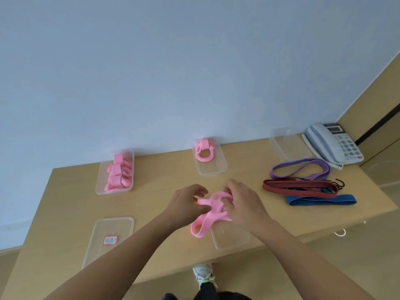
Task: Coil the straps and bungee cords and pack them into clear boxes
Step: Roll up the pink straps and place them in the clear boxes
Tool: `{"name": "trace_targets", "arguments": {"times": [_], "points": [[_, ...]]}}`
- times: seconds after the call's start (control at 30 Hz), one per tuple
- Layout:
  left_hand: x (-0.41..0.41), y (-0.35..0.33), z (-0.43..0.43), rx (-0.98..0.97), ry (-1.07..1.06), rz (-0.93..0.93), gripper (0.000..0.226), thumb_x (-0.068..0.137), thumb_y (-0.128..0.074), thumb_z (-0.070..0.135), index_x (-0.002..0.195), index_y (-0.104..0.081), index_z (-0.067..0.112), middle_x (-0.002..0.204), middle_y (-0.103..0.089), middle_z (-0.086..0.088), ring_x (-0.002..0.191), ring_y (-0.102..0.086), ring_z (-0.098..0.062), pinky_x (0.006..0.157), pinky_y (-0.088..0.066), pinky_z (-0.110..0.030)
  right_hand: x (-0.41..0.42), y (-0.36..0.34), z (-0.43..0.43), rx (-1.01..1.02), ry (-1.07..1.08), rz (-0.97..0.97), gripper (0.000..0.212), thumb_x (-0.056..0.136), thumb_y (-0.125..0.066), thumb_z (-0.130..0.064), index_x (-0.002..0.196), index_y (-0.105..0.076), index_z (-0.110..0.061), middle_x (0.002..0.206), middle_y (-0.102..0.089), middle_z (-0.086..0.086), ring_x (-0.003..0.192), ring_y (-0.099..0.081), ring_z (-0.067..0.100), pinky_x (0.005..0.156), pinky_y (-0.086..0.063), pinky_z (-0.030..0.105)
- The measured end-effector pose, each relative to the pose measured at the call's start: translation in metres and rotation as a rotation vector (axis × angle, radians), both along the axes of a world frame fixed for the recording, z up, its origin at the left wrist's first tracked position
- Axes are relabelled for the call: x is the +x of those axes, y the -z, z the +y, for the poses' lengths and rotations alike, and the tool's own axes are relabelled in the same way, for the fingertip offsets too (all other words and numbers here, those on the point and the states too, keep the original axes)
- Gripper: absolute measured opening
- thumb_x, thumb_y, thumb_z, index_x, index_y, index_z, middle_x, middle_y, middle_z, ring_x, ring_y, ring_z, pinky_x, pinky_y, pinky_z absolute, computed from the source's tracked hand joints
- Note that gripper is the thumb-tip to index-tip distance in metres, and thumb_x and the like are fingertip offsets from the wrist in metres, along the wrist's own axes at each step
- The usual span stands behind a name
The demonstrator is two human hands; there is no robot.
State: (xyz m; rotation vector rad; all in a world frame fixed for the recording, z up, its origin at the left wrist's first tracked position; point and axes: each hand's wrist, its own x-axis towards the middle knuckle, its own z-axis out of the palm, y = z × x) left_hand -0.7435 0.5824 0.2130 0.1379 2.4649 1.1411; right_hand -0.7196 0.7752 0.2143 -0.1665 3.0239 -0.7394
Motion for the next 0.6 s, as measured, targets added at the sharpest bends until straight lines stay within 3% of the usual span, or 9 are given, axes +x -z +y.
{"name": "trace_targets", "arguments": {"times": [0.1,0.23,0.33,0.43,0.5,0.6], "points": [[-0.002,-0.022,-0.001,0.122,0.0,-0.038,0.03,0.081,-0.079,0.018,0.109,-0.071,0.026,0.108,-0.073,0.01,0.102,-0.07,-0.013,0.092,-0.057,-0.035,-0.008,-0.04,-0.006,-0.118,-0.034,0.198,0.012,0.092,-0.061,-0.012,0.092,-0.05,-0.018,0.085,-0.052,-0.008,0.071,-0.049,0.014,0.063,-0.035,0.028],[-0.005,-0.057,-0.001,0.234,-0.084,0.101,0.011,0.09,-0.073,0.017,0.088,-0.076,0.026,0.09,-0.078,0.003,0.092,-0.072,-0.018,0.077,-0.054,-0.026,-0.017,-0.09,-0.016,-0.247,-0.01,0.399,0.016,0.089,-0.065,-0.007,0.1,-0.063,-0.019,0.082,-0.052,-0.026,0.072,-0.052,-0.006,0.065,-0.034,0.007],[-0.01,-0.093,0.004,0.343,-0.12,0.177,0.007,0.091,-0.073,0.018,0.09,-0.079,0.022,0.089,-0.079,0.003,0.086,-0.072,-0.018,0.076,-0.053,-0.028,-0.015,-0.124,-0.016,-0.334,0.105,0.555,0.022,0.09,-0.069,-0.01,0.112,-0.069,-0.012,0.094,-0.065,-0.012,0.083,-0.061,0.003,0.072,-0.038,0.0],[-0.011,-0.13,0.013,0.483,-0.139,0.224,0.012,0.092,-0.073,0.015,0.087,-0.077,0.025,0.085,-0.079,0.001,0.085,-0.074,-0.022,0.081,-0.057,-0.036,-0.004,-0.154,-0.015,-0.374,0.126,0.738,0.018,0.09,-0.067,-0.006,0.107,-0.072,-0.01,0.099,-0.072,-0.004,0.086,-0.065,0.011,0.073,-0.045,0.005],[-0.01,-0.15,0.02,0.564,-0.131,0.257,0.008,0.094,-0.072,0.016,0.092,-0.076,0.022,0.087,-0.078,-0.006,0.082,-0.072,-0.024,0.078,-0.056,-0.037,0.003,-0.173,-0.013,-0.423,0.113,0.837,0.014,0.09,-0.067,-0.004,0.101,-0.073,-0.01,0.096,-0.072,-0.006,0.086,-0.066,0.009,0.075,-0.052,0.016],[-0.006,-0.171,0.028,0.67,-0.11,0.287,0.01,0.097,-0.07,0.019,0.104,-0.076,0.017,0.084,-0.078,-0.002,0.085,-0.073,-0.017,0.081,-0.057,-0.035,0.011,-0.194,-0.006,-0.414,0.035,0.937,0.009,0.088,-0.069,-0.002,0.092,-0.072,-0.009,0.091,-0.07,-0.006,0.087,-0.068,0.012,0.076,-0.056,0.03]]}}
